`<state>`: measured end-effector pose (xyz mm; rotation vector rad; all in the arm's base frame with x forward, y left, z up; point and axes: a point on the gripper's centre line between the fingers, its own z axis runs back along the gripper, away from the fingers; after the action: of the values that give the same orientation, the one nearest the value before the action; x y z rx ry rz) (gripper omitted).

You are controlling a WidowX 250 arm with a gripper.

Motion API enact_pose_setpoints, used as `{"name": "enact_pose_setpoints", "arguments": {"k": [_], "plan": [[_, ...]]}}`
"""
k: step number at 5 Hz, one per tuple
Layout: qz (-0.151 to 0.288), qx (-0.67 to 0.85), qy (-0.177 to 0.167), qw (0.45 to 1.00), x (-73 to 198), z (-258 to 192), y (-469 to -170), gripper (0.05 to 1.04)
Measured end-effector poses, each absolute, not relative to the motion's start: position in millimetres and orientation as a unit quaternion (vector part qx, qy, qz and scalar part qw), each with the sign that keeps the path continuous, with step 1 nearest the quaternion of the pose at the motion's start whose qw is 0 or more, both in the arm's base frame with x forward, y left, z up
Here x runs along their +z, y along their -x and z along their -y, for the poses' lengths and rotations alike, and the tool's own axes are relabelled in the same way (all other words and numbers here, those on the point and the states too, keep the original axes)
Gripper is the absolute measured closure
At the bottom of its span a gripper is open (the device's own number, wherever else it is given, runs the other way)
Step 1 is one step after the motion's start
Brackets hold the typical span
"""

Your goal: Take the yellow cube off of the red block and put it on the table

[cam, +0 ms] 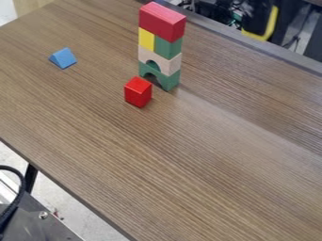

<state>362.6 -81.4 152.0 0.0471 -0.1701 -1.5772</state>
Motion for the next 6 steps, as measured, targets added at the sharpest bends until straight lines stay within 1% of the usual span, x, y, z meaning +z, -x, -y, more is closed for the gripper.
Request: {"name": "enact_pose_setpoints", "arguments": {"k": [1, 2, 3, 4, 5, 6], "plan": [[0.069, -0.676, -0.013, 0.733, 127, 95, -364, 0.508], [0.05, -0.65, -0.021, 0.758, 104, 91, -368, 0.509], [0.032, -0.639, -0.025, 0.768, 82, 87, -367, 0.509], [0.017, -0.637, -0.018, 0.771, 62, 81, -361, 0.509], [-0.003, -0.66, -0.005, 0.751, 44, 78, -353, 0.509], [-0.009, -0.686, 0.007, 0.728, 31, 74, -346, 0.509]]}}
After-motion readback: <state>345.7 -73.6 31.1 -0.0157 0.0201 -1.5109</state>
